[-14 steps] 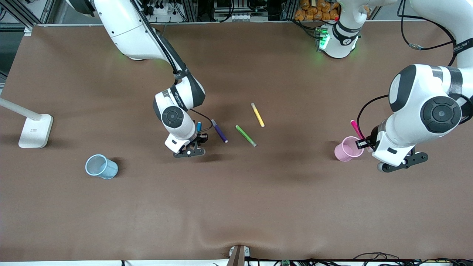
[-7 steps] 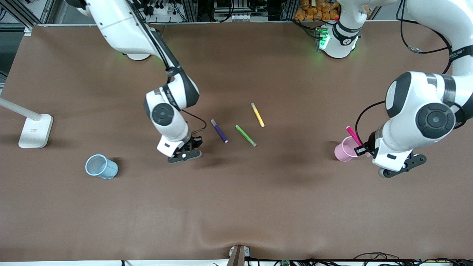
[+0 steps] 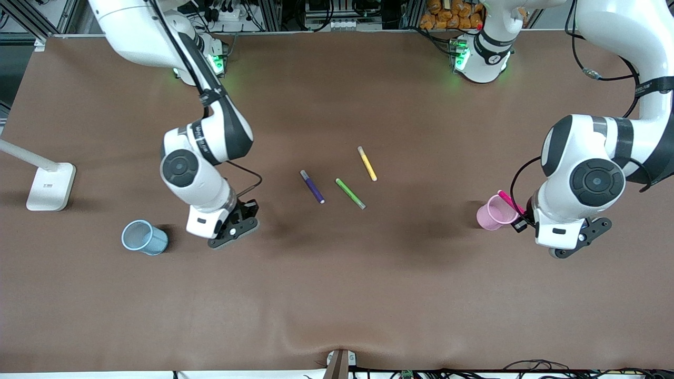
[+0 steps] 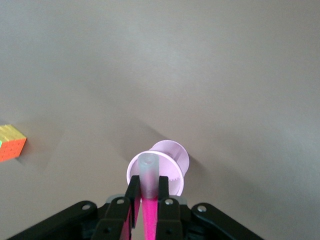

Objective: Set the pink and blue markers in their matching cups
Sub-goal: 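Lower the pink marker into the pink cup while the right gripper carries the blue marker, then open and withdraw the left gripper while the right gripper holds the blue marker, then release the blue marker into the light-blue cup with the right gripper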

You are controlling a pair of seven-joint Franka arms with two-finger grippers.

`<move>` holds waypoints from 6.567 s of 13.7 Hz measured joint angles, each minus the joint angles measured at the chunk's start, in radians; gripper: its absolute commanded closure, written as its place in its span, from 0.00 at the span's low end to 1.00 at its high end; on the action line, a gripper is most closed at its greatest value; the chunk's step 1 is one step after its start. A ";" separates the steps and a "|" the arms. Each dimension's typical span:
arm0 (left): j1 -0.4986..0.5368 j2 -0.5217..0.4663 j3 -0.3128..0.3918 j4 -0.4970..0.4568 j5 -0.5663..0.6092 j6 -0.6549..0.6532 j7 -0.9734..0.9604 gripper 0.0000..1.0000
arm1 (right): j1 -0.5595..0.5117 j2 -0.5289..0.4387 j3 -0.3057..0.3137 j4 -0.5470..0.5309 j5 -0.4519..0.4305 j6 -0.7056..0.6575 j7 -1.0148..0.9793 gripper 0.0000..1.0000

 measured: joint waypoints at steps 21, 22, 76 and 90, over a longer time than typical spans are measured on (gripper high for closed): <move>-0.067 0.157 -0.008 -0.038 0.280 -0.007 -0.436 0.00 | -0.284 -0.181 0.001 -0.060 0.288 0.014 -0.656 1.00; -0.067 0.157 -0.008 -0.038 0.280 -0.007 -0.436 0.00 | -0.298 -0.187 0.001 -0.061 0.320 0.014 -0.704 1.00; -0.002 -0.575 0.149 -0.162 -0.284 -0.327 0.787 0.00 | -0.711 0.061 0.001 -0.012 0.882 -0.449 -2.155 0.43; 0.000 -0.563 0.149 -0.164 -0.284 -0.299 0.787 0.00 | -0.698 0.038 0.017 0.066 0.818 -0.458 -1.932 0.00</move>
